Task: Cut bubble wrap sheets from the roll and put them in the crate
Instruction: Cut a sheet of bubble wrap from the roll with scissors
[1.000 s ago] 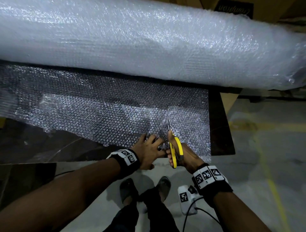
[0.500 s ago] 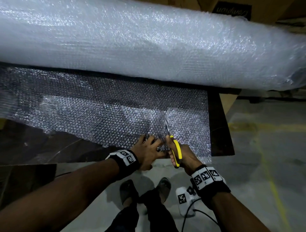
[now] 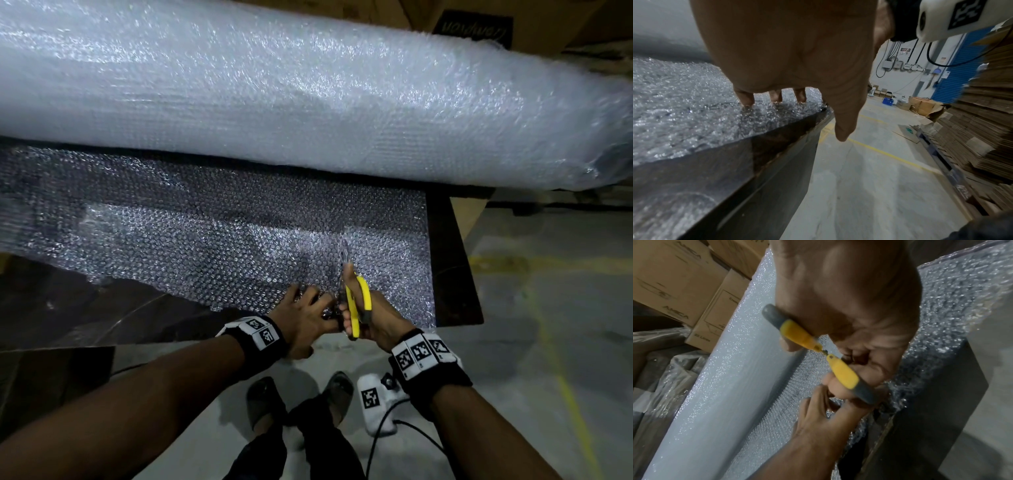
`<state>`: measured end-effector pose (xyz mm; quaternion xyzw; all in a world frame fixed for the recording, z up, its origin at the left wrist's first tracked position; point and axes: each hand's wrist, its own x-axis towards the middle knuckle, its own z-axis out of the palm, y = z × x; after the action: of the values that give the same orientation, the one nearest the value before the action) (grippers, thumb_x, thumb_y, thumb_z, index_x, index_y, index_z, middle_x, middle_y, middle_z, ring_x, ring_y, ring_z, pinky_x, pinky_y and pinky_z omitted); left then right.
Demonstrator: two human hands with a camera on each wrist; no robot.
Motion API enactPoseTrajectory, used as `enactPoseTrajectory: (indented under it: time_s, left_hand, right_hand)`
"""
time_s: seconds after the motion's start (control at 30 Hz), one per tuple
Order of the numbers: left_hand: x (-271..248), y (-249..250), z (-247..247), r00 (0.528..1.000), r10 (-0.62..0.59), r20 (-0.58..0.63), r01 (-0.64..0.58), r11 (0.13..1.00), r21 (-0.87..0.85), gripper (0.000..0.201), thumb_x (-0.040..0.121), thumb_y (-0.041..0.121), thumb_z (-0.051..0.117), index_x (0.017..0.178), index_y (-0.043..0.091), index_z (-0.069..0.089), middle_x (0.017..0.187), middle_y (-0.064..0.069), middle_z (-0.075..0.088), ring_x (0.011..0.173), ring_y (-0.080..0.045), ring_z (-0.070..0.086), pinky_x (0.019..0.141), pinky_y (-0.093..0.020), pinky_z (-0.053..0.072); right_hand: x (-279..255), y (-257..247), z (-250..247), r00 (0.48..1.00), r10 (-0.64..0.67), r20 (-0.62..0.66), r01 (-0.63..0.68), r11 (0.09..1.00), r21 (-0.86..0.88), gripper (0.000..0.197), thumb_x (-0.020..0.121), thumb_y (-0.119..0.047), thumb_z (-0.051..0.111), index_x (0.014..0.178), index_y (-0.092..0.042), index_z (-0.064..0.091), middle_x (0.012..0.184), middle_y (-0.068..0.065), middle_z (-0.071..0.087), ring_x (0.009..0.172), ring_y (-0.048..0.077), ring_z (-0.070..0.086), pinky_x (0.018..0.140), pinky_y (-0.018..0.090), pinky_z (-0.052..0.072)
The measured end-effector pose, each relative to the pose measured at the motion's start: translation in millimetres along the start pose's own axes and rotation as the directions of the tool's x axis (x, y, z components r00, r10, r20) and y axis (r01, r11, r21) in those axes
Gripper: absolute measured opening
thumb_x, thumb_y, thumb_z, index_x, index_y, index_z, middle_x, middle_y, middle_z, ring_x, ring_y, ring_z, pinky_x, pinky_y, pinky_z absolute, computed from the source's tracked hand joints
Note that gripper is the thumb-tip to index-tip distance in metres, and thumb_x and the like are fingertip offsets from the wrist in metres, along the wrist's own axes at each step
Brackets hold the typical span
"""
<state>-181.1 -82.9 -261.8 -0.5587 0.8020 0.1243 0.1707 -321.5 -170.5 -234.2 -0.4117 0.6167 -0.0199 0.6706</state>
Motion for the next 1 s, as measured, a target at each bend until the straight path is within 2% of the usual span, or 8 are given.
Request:
enactPoseTrajectory:
  time_s: [0.07, 0.23, 0.37, 0.57, 0.63, 0.73, 0.87, 1.0]
  left_hand:
    - [0, 0, 1, 1.0, 0.001, -0.005, -0.001, 1.0, 0.006, 0.078, 0.077, 0.047, 0.072, 0.143, 0.04, 0.029, 0.153, -0.01, 0.018, 0.139, -0.038, 0.018, 0.111, -0.066, 0.016]
    - [2, -2, 1, 1.0, 0.015, -0.017, -0.015, 1.0, -0.001, 0.079, 0.076, 0.045, 0.071, 0.142, 0.044, 0.029, 0.152, -0.011, 0.021, 0.137, -0.036, 0.02, 0.109, -0.064, 0.019]
    - [3, -1, 4, 1.0, 0.01, -0.024, -0.01, 1.0, 0.003, 0.075, 0.076, 0.047, 0.07, 0.14, 0.042, 0.032, 0.151, -0.01, 0.022, 0.135, -0.036, 0.021, 0.108, -0.063, 0.02]
    - [3, -3, 6, 0.999, 0.019, -0.034, -0.02, 1.0, -0.018, 0.083, 0.075, 0.048, 0.073, 0.144, 0.044, 0.027, 0.151, -0.011, 0.019, 0.137, -0.037, 0.021, 0.11, -0.066, 0.017]
    - [4, -3, 6, 0.999, 0.02, -0.038, -0.02, 1.0, -0.023, 0.082, 0.076, 0.047, 0.073, 0.144, 0.044, 0.027, 0.15, -0.011, 0.018, 0.137, -0.036, 0.02, 0.111, -0.067, 0.015]
    - [3, -2, 6, 0.999, 0.017, -0.038, -0.018, 0.999, -0.032, 0.081, 0.075, 0.046, 0.073, 0.143, 0.043, 0.028, 0.15, -0.012, 0.021, 0.136, -0.037, 0.022, 0.11, -0.067, 0.014]
    - [4, -3, 7, 0.999, 0.016, -0.038, -0.018, 0.999, -0.037, 0.086, 0.074, 0.048, 0.075, 0.144, 0.046, 0.025, 0.153, -0.012, 0.018, 0.137, -0.037, 0.021, 0.109, -0.069, 0.017]
    - [3, -2, 6, 0.999, 0.013, -0.047, -0.015, 0.999, -0.041, 0.08, 0.076, 0.046, 0.073, 0.141, 0.044, 0.027, 0.149, -0.011, 0.019, 0.136, -0.037, 0.021, 0.109, -0.068, 0.019]
  right_hand:
    - [3, -4, 1, 1.0, 0.019, 0.012, -0.018, 1.0, -0.023, 0.087, 0.065, -0.095, 0.048, 0.07, -0.009, 0.062, 0.057, 0.004, 0.059, 0.048, 0.02, 0.058, 0.052, 0.028, 0.053]
    - [5, -3, -1, 0.997, -0.073, 0.005, 0.073, 0.997, 0.017, 0.073, 0.072, -0.082, 0.061, 0.072, -0.009, 0.059, 0.055, 0.003, 0.055, 0.045, 0.018, 0.053, 0.048, 0.025, 0.047]
    - [10, -10, -3, 0.998, -0.012, 0.06, 0.014, 0.999, -0.033, 0.085, 0.064, -0.092, 0.053, 0.076, -0.008, 0.062, 0.061, 0.005, 0.061, 0.052, 0.021, 0.06, 0.054, 0.029, 0.054]
    - [20, -17, -1, 1.0, -0.015, 0.006, 0.015, 0.999, -0.048, 0.084, 0.059, -0.092, 0.057, 0.069, -0.009, 0.058, 0.05, 0.002, 0.054, 0.042, 0.019, 0.054, 0.046, 0.026, 0.045]
    - [23, -22, -3, 1.0, -0.004, 0.028, 0.005, 1.0, -0.018, 0.09, 0.052, -0.097, 0.054, 0.069, -0.008, 0.058, 0.053, 0.004, 0.055, 0.043, 0.022, 0.054, 0.047, 0.028, 0.047]
    - [24, -23, -5, 0.997, -0.005, 0.072, 0.008, 0.999, -0.035, 0.09, 0.056, -0.097, 0.053, 0.071, -0.008, 0.058, 0.058, 0.006, 0.056, 0.048, 0.023, 0.056, 0.049, 0.029, 0.048]
    - [25, -19, -5, 0.999, -0.045, 0.003, 0.045, 0.998, -0.04, 0.078, 0.064, -0.087, 0.06, 0.069, -0.009, 0.056, 0.051, 0.002, 0.052, 0.042, 0.017, 0.05, 0.044, 0.025, 0.042]
    - [31, -28, -3, 1.0, -0.015, -0.005, 0.015, 1.0, -0.005, 0.087, 0.057, -0.092, 0.056, 0.077, -0.007, 0.06, 0.05, 0.002, 0.055, 0.041, 0.019, 0.053, 0.045, 0.026, 0.046]
